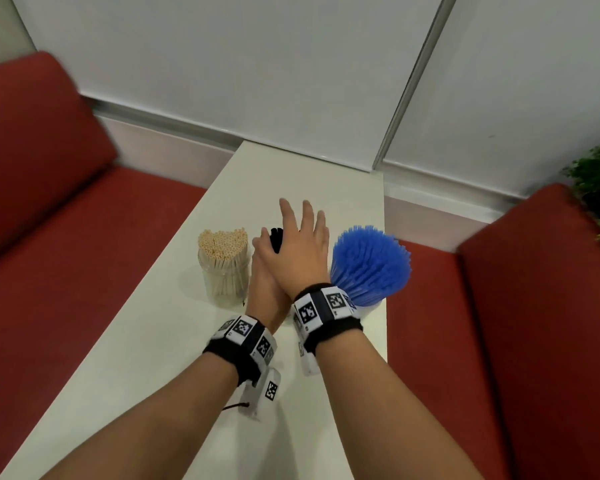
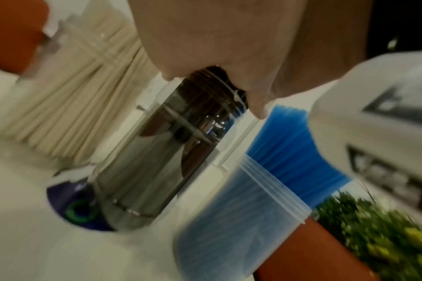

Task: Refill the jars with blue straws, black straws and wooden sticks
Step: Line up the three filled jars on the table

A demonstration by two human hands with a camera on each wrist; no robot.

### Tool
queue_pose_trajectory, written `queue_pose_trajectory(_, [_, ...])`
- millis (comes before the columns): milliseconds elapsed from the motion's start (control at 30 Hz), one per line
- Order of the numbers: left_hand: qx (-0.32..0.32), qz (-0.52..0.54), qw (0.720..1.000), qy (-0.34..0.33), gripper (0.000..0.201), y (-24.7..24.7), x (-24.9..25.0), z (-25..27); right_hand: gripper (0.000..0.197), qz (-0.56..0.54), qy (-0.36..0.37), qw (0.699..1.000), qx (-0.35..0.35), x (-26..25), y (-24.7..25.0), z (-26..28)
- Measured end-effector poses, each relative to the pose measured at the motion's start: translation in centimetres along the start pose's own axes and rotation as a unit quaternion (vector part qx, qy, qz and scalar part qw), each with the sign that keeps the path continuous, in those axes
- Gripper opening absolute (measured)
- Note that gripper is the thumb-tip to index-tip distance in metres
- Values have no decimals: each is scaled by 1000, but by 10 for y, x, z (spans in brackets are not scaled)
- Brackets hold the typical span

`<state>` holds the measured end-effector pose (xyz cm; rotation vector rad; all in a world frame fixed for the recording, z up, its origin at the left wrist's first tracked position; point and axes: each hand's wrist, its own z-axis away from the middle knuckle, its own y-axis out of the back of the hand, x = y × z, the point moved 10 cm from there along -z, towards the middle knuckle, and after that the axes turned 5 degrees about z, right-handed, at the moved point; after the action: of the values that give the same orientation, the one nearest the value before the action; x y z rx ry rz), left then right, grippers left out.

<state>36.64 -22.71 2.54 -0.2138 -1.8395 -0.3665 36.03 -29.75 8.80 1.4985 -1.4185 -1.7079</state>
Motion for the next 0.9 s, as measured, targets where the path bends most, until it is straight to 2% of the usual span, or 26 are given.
queue_pose_trajectory(33, [19, 14, 999, -32, 60, 1, 5, -4, 65, -1, -19, 1000, -23, 7, -11, -6])
queue_pose_trajectory(100, [42, 36, 998, -33, 41, 7, 1, -14, 56, 15, -13, 1000, -19, 11, -24, -11])
queue_pose_trajectory(133, [50, 40, 998, 22, 32, 9, -6, -17, 50, 27, 4, 1000, 8, 10, -24, -10])
queue_pose_trajectory(167, [63, 89, 992, 63, 23, 10, -20, -18, 43, 25, 19, 998, 47, 9, -21, -10])
queue_pose_trajectory(200, [78, 87, 990, 74, 22, 13, -32, -17, 38, 12, 22, 996, 81, 10, -17, -9])
queue_pose_trajectory(233, [72, 113, 987, 91, 23, 11, -41, -19, 34, 0, 14, 995, 101, 13, -15, -8])
queue_pose_trajectory(300, [82, 111, 988, 66, 26, 14, -34, -18, 31, 10, -5, 995, 94, 14, -16, -13])
queue_pose_trajectory(367, [54, 100, 992, 61, 47, 12, -32, -19, 30, 33, -8, 996, 81, 9, -12, -21])
queue_pose_trajectory(400, [35, 62, 996, 53, 62, 10, -32, -17, 30, 32, -5, 996, 88, 6, -5, -23])
queue_pose_trajectory(467, [14, -5, 999, 32, 76, 8, -32, -17, 30, 3, 10, 989, 147, 0, 19, -20])
queue_pose_trajectory(533, [10, 22, 999, 28, 76, 8, -32, -20, 39, -35, 23, 971, 236, -5, 44, -7])
queue_pose_trajectory(567, [4, 48, 998, 31, 74, 6, -31, -23, 47, -41, 24, 966, 253, -6, 48, 0])
queue_pose_trajectory(600, [0, 56, 998, 39, 69, 5, -29, -25, 56, -30, 21, 970, 240, -8, 45, 2])
queue_pose_trajectory(667, [-2, 88, 995, 55, 47, 3, -30, -25, 65, 19, 4, 989, 149, -4, 19, 0])
queue_pose_trajectory(700, [4, 105, 992, 73, 37, 2, -36, -23, 65, 41, -12, 994, 97, 1, 3, -3])
queue_pose_trajectory(767, [20, 100, 993, 65, 21, 6, -40, -20, 57, 65, -41, 997, 24, 13, -23, -7])
queue_pose_trajectory(833, [32, 51, 997, 55, 17, 13, -37, -23, 51, 98, -20, 995, -3, 14, -38, -12])
queue_pose_trajectory(900, [-2, -19, 999, 41, 32, 9, -35, -27, 48, 100, 34, 994, -13, 13, -41, -15])
